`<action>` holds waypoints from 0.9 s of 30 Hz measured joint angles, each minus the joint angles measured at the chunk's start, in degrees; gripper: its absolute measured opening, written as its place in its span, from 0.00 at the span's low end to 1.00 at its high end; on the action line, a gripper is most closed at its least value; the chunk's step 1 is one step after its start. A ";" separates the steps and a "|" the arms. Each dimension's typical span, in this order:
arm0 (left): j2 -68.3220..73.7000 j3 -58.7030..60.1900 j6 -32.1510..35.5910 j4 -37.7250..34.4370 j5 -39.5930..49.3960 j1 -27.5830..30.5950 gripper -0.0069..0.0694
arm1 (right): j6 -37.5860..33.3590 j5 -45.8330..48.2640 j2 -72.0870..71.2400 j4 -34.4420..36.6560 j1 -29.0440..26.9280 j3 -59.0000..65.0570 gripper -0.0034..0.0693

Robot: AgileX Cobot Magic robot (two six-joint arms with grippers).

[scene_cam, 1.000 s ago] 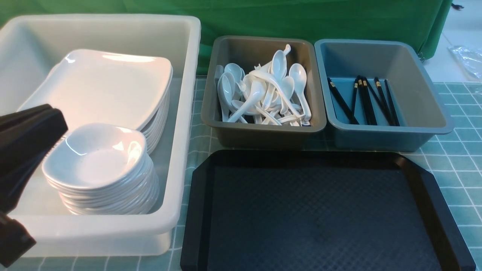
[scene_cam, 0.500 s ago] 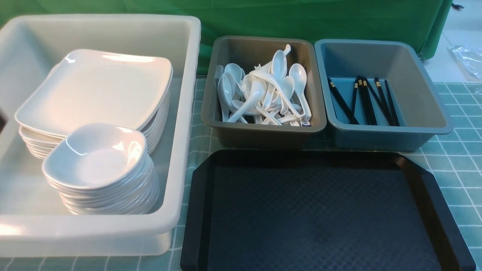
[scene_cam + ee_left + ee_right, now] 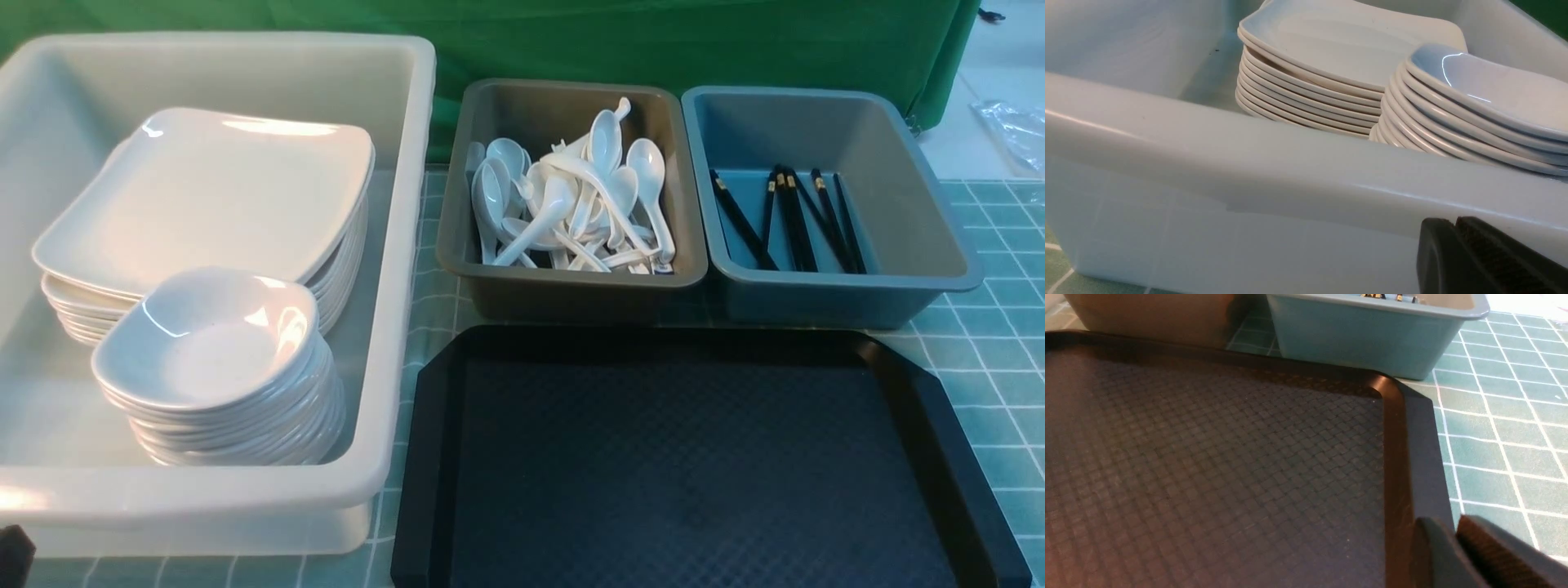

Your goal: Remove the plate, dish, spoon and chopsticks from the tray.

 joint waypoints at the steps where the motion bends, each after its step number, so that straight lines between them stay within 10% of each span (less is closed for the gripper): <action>1: 0.00 0.00 0.00 0.21 -0.06 0.00 0.11 | 0.00 0.00 0.00 0.00 0.00 0.00 0.22; 27: 0.00 0.00 0.00 1.26 -0.22 0.00 0.11 | 0.00 0.00 0.00 0.00 0.00 0.00 0.30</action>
